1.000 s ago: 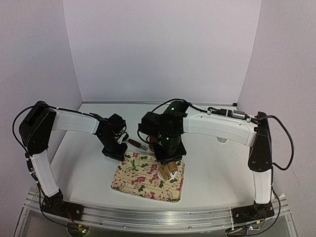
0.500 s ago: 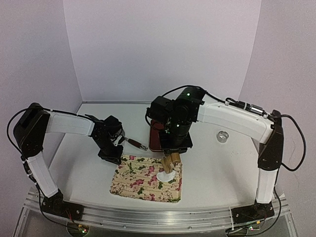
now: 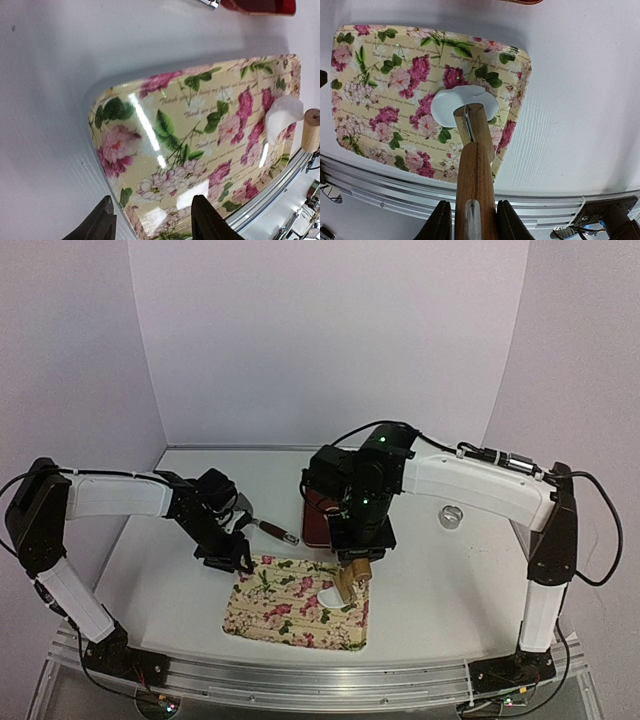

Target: Roll out the dumpling wrappers from the dough

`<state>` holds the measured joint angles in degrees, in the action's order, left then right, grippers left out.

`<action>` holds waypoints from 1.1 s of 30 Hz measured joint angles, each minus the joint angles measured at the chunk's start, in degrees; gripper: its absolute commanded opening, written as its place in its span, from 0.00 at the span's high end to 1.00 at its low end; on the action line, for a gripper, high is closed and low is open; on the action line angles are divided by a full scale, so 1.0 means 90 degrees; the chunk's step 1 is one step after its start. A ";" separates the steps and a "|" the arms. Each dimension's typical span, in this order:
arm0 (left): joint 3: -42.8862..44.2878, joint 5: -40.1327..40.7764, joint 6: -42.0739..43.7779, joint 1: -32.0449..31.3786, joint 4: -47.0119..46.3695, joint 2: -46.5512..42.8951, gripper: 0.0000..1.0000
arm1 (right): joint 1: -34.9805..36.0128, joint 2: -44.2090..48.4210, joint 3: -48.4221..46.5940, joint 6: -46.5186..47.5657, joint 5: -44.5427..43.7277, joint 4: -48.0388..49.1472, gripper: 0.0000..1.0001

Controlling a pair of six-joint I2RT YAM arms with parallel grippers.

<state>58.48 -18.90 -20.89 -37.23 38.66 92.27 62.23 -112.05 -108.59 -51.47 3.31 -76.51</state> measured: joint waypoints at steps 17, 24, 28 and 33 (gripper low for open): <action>0.1278 0.0543 0.1198 0.0000 -0.0076 0.1427 0.41 | -0.0020 -0.0060 0.0226 -0.0103 -0.0132 0.0000 1.00; 0.1280 0.0829 0.1332 0.0000 -0.0080 0.1618 0.45 | -0.0078 -0.0078 0.0348 -0.0095 -0.0296 0.0029 1.00; 0.1280 0.1000 0.1341 0.0000 -0.0080 0.1680 0.49 | -0.0137 -0.0097 0.0368 -0.0056 -0.0325 0.0043 1.00; 0.1279 0.1222 0.1337 0.0000 -0.0080 0.1720 0.54 | -0.0143 -0.0097 0.0478 -0.0024 -0.0319 0.0130 1.00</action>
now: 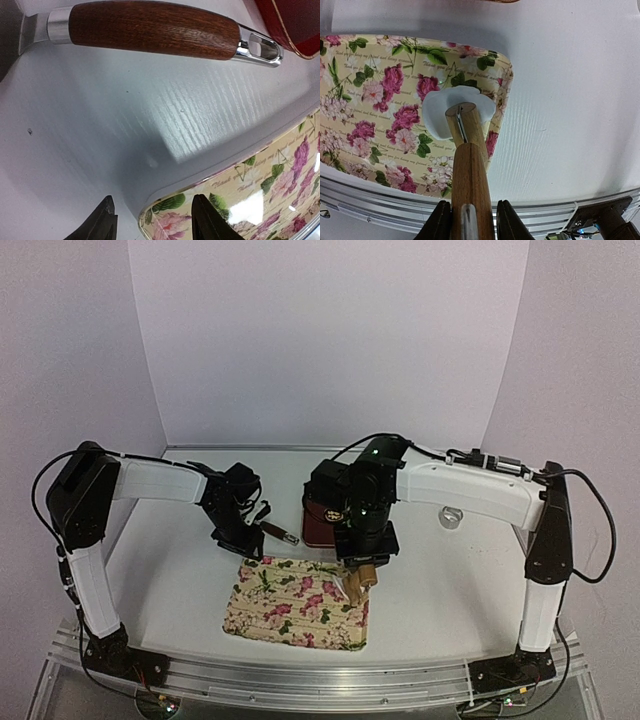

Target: Roll out the dumpling wrappers from the dough

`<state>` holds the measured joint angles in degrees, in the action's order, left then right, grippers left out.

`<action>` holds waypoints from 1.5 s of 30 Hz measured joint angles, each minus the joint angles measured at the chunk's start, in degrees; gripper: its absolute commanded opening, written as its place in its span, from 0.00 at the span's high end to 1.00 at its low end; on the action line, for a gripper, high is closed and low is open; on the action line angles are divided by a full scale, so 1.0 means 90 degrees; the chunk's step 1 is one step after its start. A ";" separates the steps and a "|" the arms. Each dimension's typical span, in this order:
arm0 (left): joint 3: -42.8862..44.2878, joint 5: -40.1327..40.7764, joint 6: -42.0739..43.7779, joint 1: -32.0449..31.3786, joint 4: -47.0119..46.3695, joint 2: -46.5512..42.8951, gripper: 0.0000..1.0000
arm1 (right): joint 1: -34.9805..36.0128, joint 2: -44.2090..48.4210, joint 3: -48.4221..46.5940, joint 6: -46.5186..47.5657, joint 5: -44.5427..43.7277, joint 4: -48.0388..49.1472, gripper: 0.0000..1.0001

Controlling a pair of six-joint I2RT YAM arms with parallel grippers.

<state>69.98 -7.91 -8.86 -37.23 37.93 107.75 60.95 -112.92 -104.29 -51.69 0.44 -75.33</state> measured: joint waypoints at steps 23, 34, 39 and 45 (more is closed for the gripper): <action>-0.0084 -0.0097 -0.0020 -0.0068 -0.0112 0.0157 0.94 | -0.0168 0.0014 0.0626 0.0291 -0.0002 0.0565 1.00; -0.0085 -0.0263 -0.0065 -0.0045 -0.0123 0.0157 1.00 | -0.0421 0.0103 0.0748 0.0601 0.0393 0.0633 1.00; -0.0111 -0.0347 -0.0074 -0.0022 -0.0160 0.0157 1.00 | -0.0460 -0.0063 0.0523 0.0792 0.0511 0.0491 1.00; -0.0117 -0.0422 -0.0170 -0.0005 -0.0167 0.0157 1.00 | -0.0477 -0.0272 0.0230 0.1018 0.0555 0.0300 1.00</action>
<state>68.93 -11.70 -10.39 -37.28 36.43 109.16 56.65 -115.38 -102.22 -42.53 5.43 -72.63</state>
